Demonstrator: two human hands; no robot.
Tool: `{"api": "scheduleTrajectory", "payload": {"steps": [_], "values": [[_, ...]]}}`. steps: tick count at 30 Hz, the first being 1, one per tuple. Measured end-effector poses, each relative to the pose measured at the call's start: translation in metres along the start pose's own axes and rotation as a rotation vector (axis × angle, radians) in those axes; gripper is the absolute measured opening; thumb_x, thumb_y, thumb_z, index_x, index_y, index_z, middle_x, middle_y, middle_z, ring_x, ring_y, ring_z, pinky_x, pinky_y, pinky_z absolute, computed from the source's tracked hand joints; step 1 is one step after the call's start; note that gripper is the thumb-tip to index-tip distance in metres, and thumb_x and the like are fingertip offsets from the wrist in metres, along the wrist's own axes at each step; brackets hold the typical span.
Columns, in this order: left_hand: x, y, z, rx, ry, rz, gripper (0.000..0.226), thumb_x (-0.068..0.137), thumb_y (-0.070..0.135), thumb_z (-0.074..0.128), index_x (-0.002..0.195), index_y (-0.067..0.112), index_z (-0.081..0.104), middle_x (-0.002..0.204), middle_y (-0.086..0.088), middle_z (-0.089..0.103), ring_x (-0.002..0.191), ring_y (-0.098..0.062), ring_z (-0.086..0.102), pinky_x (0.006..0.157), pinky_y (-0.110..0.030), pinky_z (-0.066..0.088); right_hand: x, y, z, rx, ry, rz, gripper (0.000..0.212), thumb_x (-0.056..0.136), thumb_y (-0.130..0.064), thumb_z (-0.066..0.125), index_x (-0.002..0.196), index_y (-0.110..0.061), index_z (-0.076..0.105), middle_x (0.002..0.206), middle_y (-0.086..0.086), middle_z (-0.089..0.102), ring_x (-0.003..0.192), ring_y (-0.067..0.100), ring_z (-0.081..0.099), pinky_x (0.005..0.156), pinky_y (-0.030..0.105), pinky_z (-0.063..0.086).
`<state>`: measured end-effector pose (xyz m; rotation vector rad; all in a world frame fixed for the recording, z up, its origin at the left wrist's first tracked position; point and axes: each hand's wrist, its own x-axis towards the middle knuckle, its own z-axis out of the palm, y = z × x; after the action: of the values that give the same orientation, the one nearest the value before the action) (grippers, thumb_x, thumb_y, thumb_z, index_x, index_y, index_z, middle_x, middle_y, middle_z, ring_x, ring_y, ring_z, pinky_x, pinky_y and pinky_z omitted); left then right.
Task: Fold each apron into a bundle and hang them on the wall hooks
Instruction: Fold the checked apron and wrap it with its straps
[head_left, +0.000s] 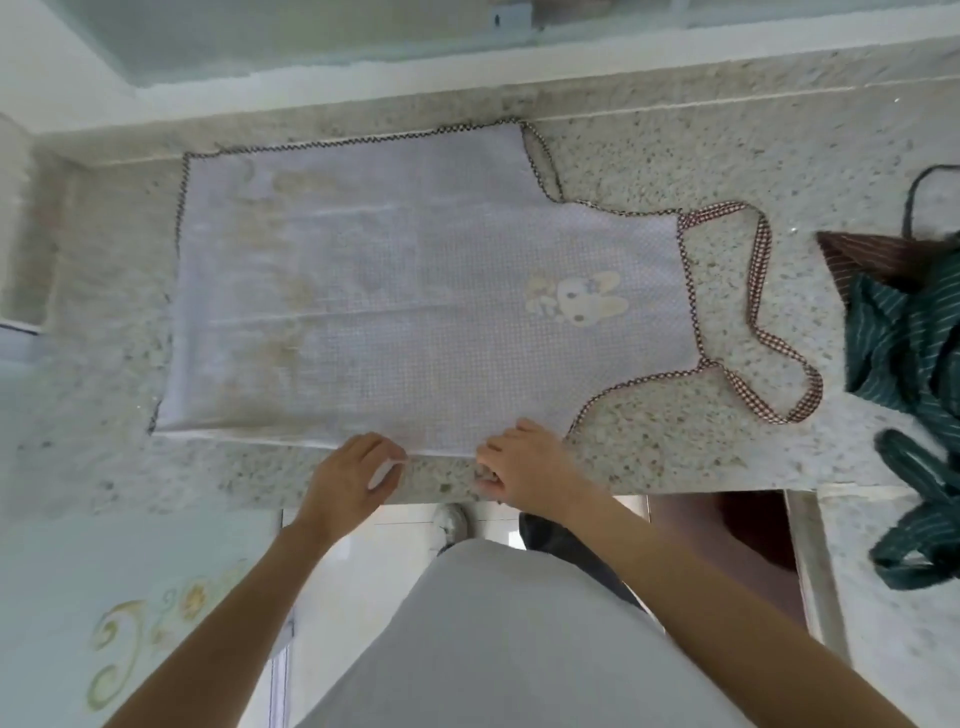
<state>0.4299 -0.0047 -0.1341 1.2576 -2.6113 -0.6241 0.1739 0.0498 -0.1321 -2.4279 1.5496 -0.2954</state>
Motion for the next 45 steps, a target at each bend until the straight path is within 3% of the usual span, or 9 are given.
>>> {"api": "scheduleTrajectory", "payload": {"steps": [3, 5, 9, 15, 22, 29, 33, 38, 45], "values": [[-0.012, -0.015, 0.009, 0.078, -0.113, -0.064, 0.033, 0.085, 0.039, 0.047, 0.111, 0.023, 0.060, 0.118, 0.002, 0.061, 0.108, -0.022, 0.059, 0.096, -0.042, 0.043, -0.009, -0.019, 0.008, -0.182, -0.139, 0.330, 0.035, 0.058, -0.047, 0.079, 0.065, -0.018, 0.060, 0.055, -0.004, 0.056, 0.051, 0.017, 0.053, 0.065, 0.030, 0.044], [-0.011, -0.023, 0.007, 0.101, -0.168, -0.084, 0.041, 0.085, 0.044, 0.046, 0.121, 0.026, 0.052, 0.131, 0.001, 0.054, 0.124, -0.023, 0.047, 0.105, -0.051, 0.034, -0.015, -0.025, 0.008, -0.191, -0.084, 0.515, 0.029, 0.059, -0.035, 0.081, 0.067, -0.017, 0.060, 0.056, -0.002, 0.057, 0.053, 0.020, 0.055, 0.066, 0.032, 0.040], [-0.012, -0.029, -0.002, 0.123, -0.165, -0.061, 0.054, 0.084, 0.052, 0.046, 0.130, 0.024, 0.048, 0.140, -0.002, 0.044, 0.132, -0.025, 0.035, 0.111, -0.052, 0.020, -0.023, -0.037, 0.015, -0.141, 0.089, 0.537, 0.014, 0.079, -0.020, 0.055, 0.071, -0.017, 0.066, 0.061, -0.001, 0.060, 0.060, 0.024, 0.058, 0.071, 0.032, 0.029], [0.001, 0.011, 0.002, 0.034, -0.075, 0.213, 0.048, 0.081, 0.040, 0.066, 0.126, 0.029, 0.055, 0.135, -0.003, 0.047, 0.126, -0.020, 0.034, 0.101, -0.041, 0.032, -0.036, -0.059, -0.013, -0.016, 0.325, 0.498, 0.017, 0.083, -0.027, 0.052, 0.081, -0.027, 0.069, 0.096, -0.007, 0.063, 0.101, 0.019, 0.049, 0.096, 0.040, 0.023], [0.015, 0.078, 0.004, -0.080, 0.190, 0.445, 0.020, 0.080, 0.036, 0.063, 0.090, 0.020, 0.068, 0.100, 0.006, 0.062, 0.094, -0.015, 0.049, 0.077, -0.029, 0.037, -0.051, -0.070, -0.038, 0.173, 0.366, 0.543, 0.011, 0.081, -0.023, 0.066, 0.086, -0.032, 0.067, 0.117, -0.003, 0.056, 0.113, 0.019, 0.042, 0.090, 0.036, 0.025], [-0.007, 0.038, -0.008, 0.201, -0.079, 0.196, 0.025, 0.069, 0.042, 0.075, 0.065, 0.018, 0.073, 0.092, 0.006, 0.060, 0.094, -0.019, 0.051, 0.077, -0.027, 0.024, -0.067, -0.052, -0.033, 0.110, 0.450, 0.633, 0.013, 0.082, -0.007, 0.064, 0.089, -0.016, 0.069, 0.107, 0.007, 0.059, 0.100, 0.031, 0.051, 0.081, 0.041, 0.038], [-0.055, -0.001, -0.019, 0.251, -0.155, -0.005, 0.023, 0.070, 0.038, 0.070, 0.063, 0.017, 0.068, 0.096, 0.001, 0.059, 0.095, -0.023, 0.051, 0.080, -0.035, 0.037, -0.075, -0.045, -0.028, 0.057, 0.393, 0.685, 0.012, 0.079, -0.001, 0.065, 0.086, -0.010, 0.068, 0.100, 0.012, 0.060, 0.089, 0.035, 0.053, 0.076, 0.041, 0.039], [-0.109, -0.027, -0.034, 0.297, -0.074, -0.172, 0.015, 0.059, 0.016, 0.076, 0.060, 0.017, 0.061, 0.088, -0.002, 0.060, 0.084, -0.027, 0.055, 0.069, -0.036, 0.042, -0.085, -0.045, -0.016, 0.049, 0.270, 0.696, 0.010, 0.086, -0.006, 0.058, 0.092, -0.005, 0.065, 0.101, 0.011, 0.058, 0.076, 0.034, 0.058, 0.070, 0.040, 0.047], [-0.152, -0.035, -0.055, 0.228, 0.227, -0.274, 0.012, 0.081, 0.018, 0.059, 0.078, 0.007, 0.058, 0.084, -0.011, 0.057, 0.070, -0.030, 0.052, 0.061, -0.038, 0.045, -0.085, -0.050, -0.005, 0.115, 0.224, 0.675, 0.011, 0.091, -0.002, 0.050, 0.095, 0.001, 0.060, 0.095, 0.019, 0.059, 0.076, 0.037, 0.058, 0.065, 0.043, 0.048]]}}
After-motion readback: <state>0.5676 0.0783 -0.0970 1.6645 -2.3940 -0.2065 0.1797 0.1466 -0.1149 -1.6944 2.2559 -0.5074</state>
